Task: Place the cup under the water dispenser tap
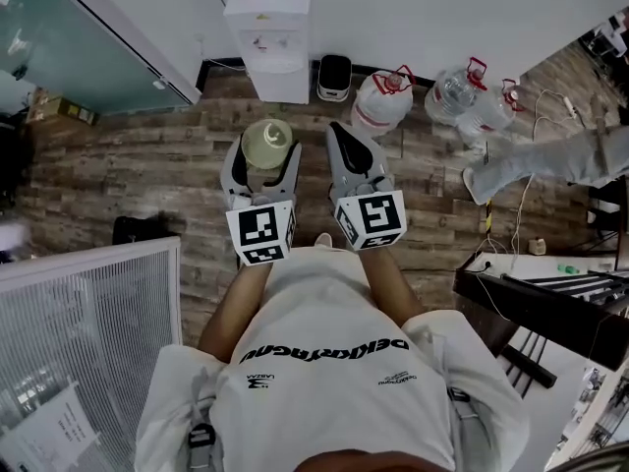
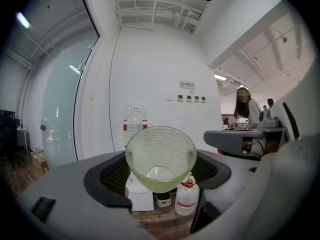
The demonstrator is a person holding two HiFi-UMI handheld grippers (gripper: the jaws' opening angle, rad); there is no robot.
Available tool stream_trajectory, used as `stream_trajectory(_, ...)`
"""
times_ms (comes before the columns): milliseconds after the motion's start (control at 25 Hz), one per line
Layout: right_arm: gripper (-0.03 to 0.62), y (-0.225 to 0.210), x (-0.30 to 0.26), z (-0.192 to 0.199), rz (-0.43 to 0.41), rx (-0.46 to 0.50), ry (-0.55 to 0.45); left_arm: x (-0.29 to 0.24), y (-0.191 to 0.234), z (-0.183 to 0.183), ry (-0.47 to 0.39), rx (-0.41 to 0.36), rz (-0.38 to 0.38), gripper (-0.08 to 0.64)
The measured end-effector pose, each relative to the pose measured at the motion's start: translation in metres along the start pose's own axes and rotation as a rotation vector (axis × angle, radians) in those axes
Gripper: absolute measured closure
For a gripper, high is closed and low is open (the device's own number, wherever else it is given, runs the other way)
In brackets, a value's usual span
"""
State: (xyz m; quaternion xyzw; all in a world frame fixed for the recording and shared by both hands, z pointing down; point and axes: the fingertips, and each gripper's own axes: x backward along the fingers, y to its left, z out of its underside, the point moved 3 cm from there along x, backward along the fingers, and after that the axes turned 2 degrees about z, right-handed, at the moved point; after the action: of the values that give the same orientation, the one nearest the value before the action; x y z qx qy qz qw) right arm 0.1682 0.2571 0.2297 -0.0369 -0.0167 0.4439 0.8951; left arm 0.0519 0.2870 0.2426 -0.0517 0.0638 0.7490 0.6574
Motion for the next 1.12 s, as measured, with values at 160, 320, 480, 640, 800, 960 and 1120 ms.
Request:
stream_trajectory(160, 0.592, 0.001, -0.015, 0.014, -0.009, -0.019, 0.028, -0.009, 0.010, 0.012, 0.031, 0.018, -0.003, 0.193)
stream_trajectory(320, 0.592, -0.001, -0.047, 0.028, -0.005, -0.026, 0.056, -0.034, 0.032, 0.022, 0.056, 0.028, 0.005, 0.193)
stream_trajectory(480, 0.592, -0.002, -0.091, 0.039, 0.003, -0.020, 0.096, -0.070, 0.062, 0.031, 0.083, 0.045, 0.033, 0.193)
stream_trajectory(640, 0.592, -0.004, -0.146, 0.038, 0.044, 0.008, 0.113, -0.115, 0.099, 0.025, 0.079, 0.043, 0.083, 0.193)
stream_trajectory(800, 0.592, -0.003, -0.198, 0.024, 0.113, 0.025, 0.103, -0.155, 0.138, 0.009, 0.075, 0.052, 0.137, 0.193)
stream_trajectory(960, 0.592, 0.007, -0.248, 0.021, 0.162, 0.033, 0.129, -0.185, 0.181, 0.000, 0.081, 0.042, 0.171, 0.193)
stream_trajectory(1120, 0.591, 0.015, -0.290, 0.026, 0.197, 0.035, 0.143, -0.208, 0.218, -0.003, 0.082, 0.026, 0.196, 0.193)
